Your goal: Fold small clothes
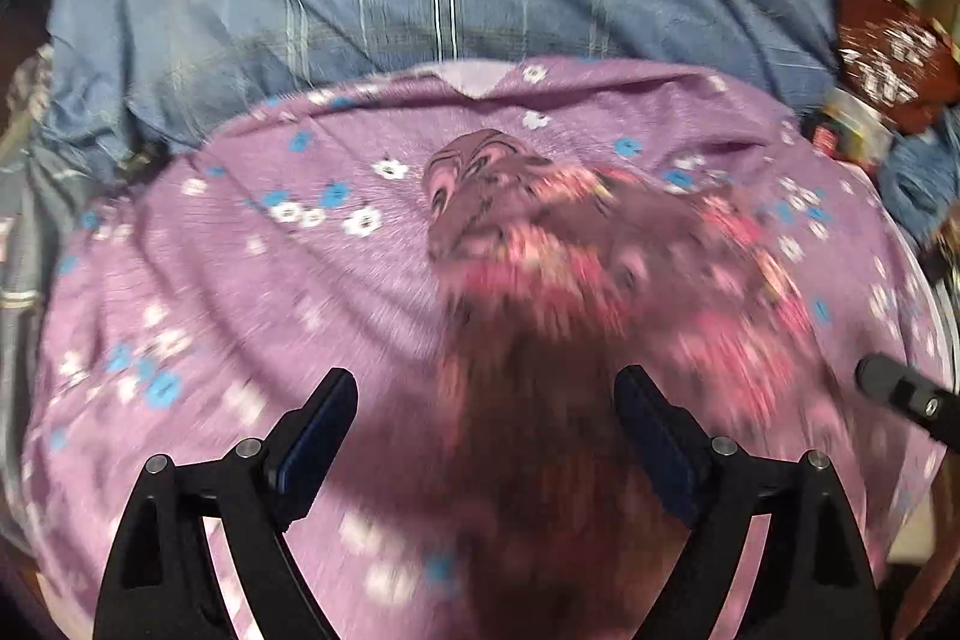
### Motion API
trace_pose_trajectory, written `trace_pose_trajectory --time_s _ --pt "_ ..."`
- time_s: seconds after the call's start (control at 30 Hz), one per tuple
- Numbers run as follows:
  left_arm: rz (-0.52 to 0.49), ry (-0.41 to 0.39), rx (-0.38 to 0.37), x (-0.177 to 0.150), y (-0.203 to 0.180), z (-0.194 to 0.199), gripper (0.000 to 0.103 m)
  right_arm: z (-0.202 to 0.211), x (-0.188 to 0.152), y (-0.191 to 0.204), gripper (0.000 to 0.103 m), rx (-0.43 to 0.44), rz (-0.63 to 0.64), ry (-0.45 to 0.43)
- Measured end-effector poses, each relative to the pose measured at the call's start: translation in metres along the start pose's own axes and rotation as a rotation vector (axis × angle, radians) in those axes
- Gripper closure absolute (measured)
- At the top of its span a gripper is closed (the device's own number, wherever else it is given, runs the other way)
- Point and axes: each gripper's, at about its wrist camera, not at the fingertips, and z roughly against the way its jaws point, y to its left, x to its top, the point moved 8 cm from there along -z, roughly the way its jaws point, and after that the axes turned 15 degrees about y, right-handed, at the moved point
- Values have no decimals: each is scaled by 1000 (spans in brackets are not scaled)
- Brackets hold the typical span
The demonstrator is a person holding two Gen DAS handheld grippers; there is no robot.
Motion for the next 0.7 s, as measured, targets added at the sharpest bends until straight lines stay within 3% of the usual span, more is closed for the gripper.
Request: trace_pose_trajectory --time_s 0.1,0.17,0.27,0.3,0.5,0.7 --pt "-20 -3 69 -47 -3 5 14 -6 -37 -5 50 -124 18 32" --pt "-58 34 109 -70 -9 -11 13 -39 -62 -23 49 -198 -15 164" --pt "-18 23 91 -78 -9 5 15 -36 -68 -13 49 -269 34 162" --pt "-24 20 95 -78 -11 15 15 -29 -68 -5 49 -252 45 158" --pt "-26 -212 137 -85 -15 119 14 45 -70 43 49 -180 134 -50" --pt "-26 -328 167 -126 -26 186 14 105 -76 95 45 -145 209 -207"
